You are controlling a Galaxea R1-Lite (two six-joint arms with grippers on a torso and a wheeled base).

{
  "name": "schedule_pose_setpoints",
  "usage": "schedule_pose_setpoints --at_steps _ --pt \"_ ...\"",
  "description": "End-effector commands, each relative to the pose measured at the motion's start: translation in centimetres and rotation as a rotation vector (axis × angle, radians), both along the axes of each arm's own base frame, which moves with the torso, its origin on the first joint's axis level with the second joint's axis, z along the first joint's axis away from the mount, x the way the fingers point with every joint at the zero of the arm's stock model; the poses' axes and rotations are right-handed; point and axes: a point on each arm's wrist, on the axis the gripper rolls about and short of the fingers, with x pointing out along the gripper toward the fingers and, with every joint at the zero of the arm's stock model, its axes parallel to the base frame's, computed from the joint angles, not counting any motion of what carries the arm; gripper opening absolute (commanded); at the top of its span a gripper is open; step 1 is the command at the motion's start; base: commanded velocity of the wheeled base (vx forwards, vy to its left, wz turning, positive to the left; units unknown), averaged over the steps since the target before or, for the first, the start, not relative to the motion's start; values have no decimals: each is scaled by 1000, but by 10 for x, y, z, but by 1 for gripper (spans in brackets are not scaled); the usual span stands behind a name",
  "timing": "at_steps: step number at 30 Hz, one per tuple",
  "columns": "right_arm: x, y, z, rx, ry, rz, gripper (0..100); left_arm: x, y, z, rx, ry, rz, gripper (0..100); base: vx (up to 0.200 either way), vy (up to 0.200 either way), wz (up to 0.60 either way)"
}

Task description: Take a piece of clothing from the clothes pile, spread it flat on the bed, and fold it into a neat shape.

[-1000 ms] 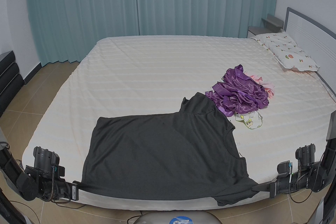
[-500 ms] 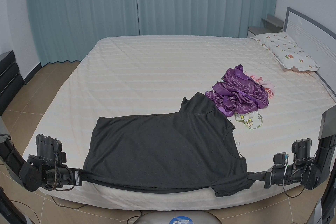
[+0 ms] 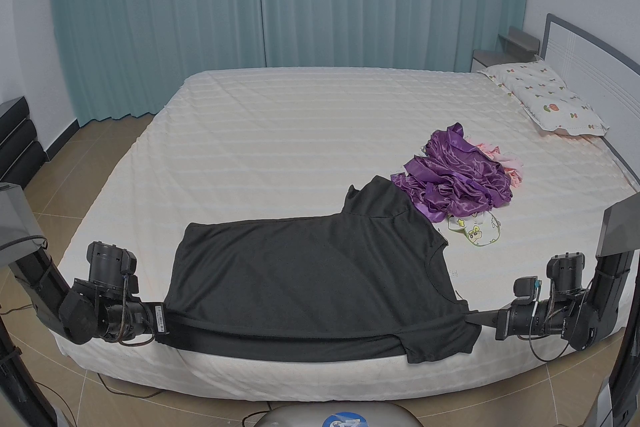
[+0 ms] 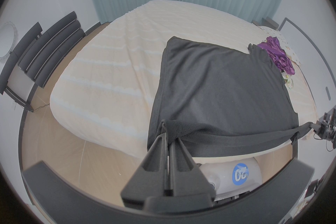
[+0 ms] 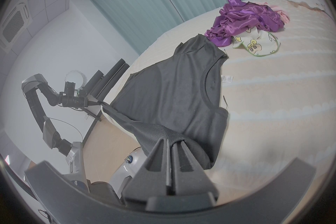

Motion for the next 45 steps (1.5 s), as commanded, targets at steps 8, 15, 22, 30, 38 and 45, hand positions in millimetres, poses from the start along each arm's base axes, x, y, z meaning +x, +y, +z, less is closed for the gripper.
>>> schedule_pose_setpoints --at_steps 8,15,22,30,38,45 --pt "-3 1 12 34 -40 43 0 -5 1 6 -1 -10 6 0 0 0 0" --pt "-19 1 16 27 -22 49 0 -26 3 11 2 -6 9 0 0 0 0" --pt "-28 0 18 18 -39 56 0 -40 4 12 1 7 6 0 0 0 0" --pt "-30 1 18 21 -62 54 0 -37 4 10 0 22 8 0 0 0 0" --pt "-15 3 9 16 -66 54 0 -13 3 12 -30 -22 49 0 0 0 0" --pt "3 9 9 47 -80 48 0 8 1 -5 -38 15 66 0 0 0 0"
